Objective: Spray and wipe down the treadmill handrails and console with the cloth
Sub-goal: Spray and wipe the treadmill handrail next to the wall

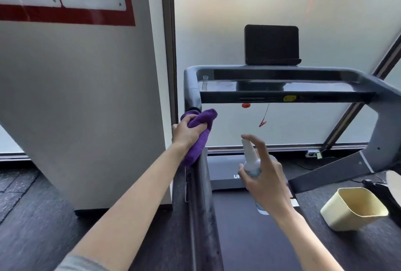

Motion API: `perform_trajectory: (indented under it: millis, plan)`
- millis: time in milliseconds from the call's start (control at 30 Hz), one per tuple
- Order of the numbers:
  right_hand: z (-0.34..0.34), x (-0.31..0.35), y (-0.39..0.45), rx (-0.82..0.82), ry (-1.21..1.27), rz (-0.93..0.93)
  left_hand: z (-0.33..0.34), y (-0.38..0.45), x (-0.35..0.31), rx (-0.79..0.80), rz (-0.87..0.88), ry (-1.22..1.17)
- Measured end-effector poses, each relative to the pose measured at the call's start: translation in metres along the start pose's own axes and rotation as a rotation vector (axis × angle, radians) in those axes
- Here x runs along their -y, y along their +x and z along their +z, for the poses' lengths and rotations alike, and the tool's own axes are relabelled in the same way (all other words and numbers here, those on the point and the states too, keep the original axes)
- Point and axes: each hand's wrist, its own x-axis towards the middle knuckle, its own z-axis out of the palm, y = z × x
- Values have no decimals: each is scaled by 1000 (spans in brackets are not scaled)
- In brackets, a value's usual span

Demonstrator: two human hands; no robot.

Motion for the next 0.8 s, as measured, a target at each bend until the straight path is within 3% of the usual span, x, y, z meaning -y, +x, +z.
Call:
perform_trajectory:
  millis: [167,467,633,800]
  plan:
    - [5,1,14,-10,11,10,4,33,-15,-39,-47,156]
    - [9,1,7,-55,41,-17,-4,-38,21,24,26,-55]
    - [15,1,10,-62,34,-27,0,-6,13,-13,42,163]
    - [20,0,18,-54,58,13,3,38,-7,4,-33,239]
